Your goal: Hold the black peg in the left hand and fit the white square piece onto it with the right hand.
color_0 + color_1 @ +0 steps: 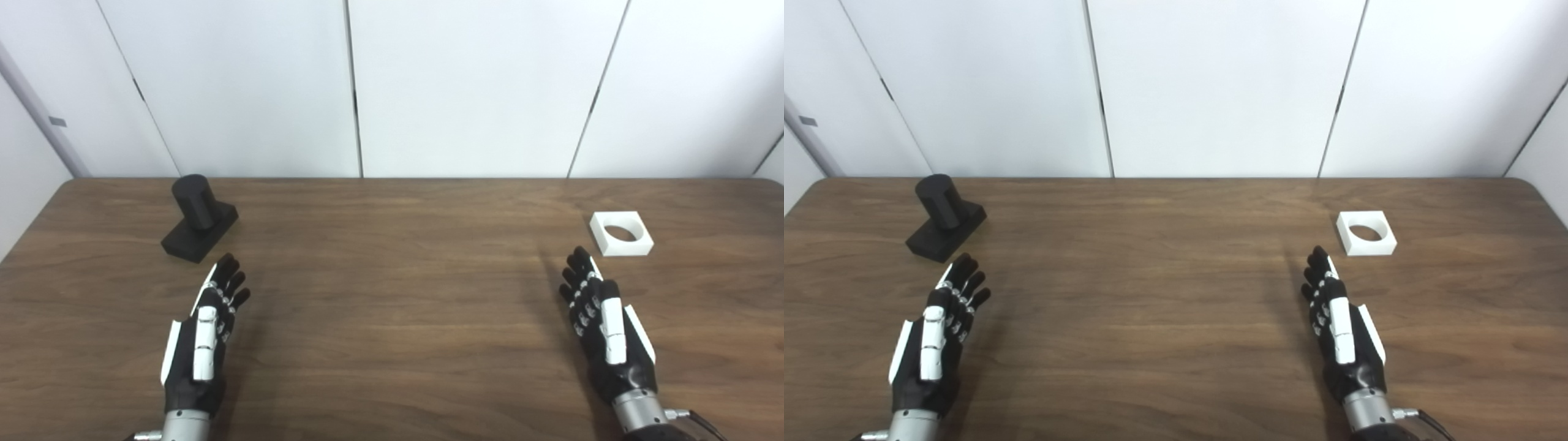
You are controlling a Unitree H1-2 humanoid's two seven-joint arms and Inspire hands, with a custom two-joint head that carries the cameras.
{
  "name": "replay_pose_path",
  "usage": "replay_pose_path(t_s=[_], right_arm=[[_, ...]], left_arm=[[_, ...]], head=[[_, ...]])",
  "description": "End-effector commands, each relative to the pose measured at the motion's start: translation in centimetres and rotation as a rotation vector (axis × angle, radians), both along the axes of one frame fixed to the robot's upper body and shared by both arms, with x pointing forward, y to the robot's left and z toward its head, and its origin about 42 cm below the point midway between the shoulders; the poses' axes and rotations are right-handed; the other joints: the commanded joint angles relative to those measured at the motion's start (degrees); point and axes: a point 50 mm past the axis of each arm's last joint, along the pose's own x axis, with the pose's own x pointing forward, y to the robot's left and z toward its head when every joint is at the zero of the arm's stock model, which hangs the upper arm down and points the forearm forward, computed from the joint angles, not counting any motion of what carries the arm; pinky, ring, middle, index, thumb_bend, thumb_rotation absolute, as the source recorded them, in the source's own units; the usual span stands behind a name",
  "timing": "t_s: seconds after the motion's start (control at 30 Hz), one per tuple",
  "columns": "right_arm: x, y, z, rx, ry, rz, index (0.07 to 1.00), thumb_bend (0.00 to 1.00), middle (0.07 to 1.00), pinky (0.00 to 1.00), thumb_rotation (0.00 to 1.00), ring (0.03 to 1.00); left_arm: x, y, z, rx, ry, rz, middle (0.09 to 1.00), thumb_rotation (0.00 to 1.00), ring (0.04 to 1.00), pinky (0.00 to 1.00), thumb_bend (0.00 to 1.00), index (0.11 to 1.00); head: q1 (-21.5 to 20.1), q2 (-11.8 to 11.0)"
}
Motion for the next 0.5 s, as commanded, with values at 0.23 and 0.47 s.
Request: replay_pose_path(t_s=[0.23,0.47], right_arm=[[-1.1,-0.3,-0.5,0.006,0.022,-0.011,1.0,0.62,1.0,1.0,1.0,1.0],[-1.0,-1.0,-0.3,0.004,0.019,-0.015,1.0,0.62,1.0,1.0,1.0,1.0]], left_arm=[[-2.0,-0.3,-2.3,-0.02,0.071,0.015,0.96,0.96,0.951,0.92,0.55,0.945],[-2.0,-1.2,-2.1,-0.017,0.075,0.022,0.957,0.94,0.951,0.89,0.57,0.939]], head=[[0.8,0.1],[5.6,-0.5]])
